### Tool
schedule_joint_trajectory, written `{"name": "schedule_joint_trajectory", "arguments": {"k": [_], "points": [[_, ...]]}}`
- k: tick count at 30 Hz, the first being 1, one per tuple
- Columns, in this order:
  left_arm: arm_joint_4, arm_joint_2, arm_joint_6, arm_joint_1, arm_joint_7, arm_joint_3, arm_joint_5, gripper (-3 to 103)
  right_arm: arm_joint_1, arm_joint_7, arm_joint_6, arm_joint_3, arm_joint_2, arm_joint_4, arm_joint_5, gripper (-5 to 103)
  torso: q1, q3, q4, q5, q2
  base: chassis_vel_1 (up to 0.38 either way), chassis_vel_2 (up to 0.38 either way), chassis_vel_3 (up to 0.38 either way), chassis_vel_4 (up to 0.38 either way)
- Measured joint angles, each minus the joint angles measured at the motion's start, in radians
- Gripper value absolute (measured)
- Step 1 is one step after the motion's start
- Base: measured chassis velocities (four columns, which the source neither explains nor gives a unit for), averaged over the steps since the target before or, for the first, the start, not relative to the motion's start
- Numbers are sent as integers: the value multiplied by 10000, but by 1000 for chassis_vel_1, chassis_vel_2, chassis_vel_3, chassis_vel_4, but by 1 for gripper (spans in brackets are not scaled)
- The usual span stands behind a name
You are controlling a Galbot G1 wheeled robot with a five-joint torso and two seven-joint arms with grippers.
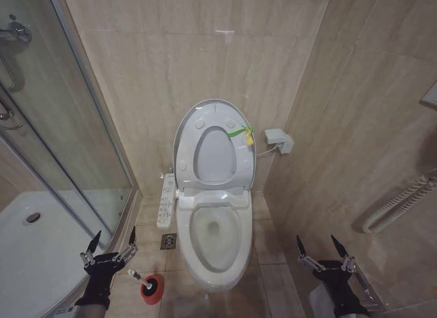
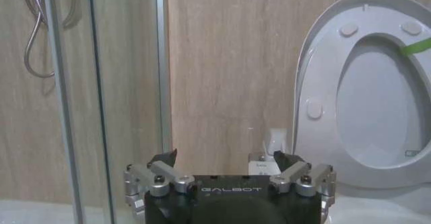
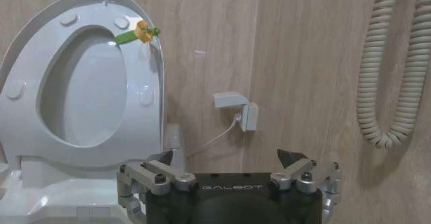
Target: Open the toilet lid, clean the toilet bowl with a toilet brush, close the toilet lid, and flush.
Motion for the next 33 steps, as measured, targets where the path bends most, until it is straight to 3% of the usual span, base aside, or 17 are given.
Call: {"name": "schedule_joint_trajectory", "arguments": {"k": [20, 33], "points": [[-385, -104, -230, 135, 23, 332, 432, 99, 0, 0, 0, 1, 0, 0, 0, 100, -2, -2, 0, 0, -4, 0, 0, 0, 0], [-482, -77, -30, 112, -84, 392, 517, 98, 0, 0, 0, 1, 0, 0, 0, 100, -2, -3, 0, 1, -5, 0, 0, 0, 0]]}}
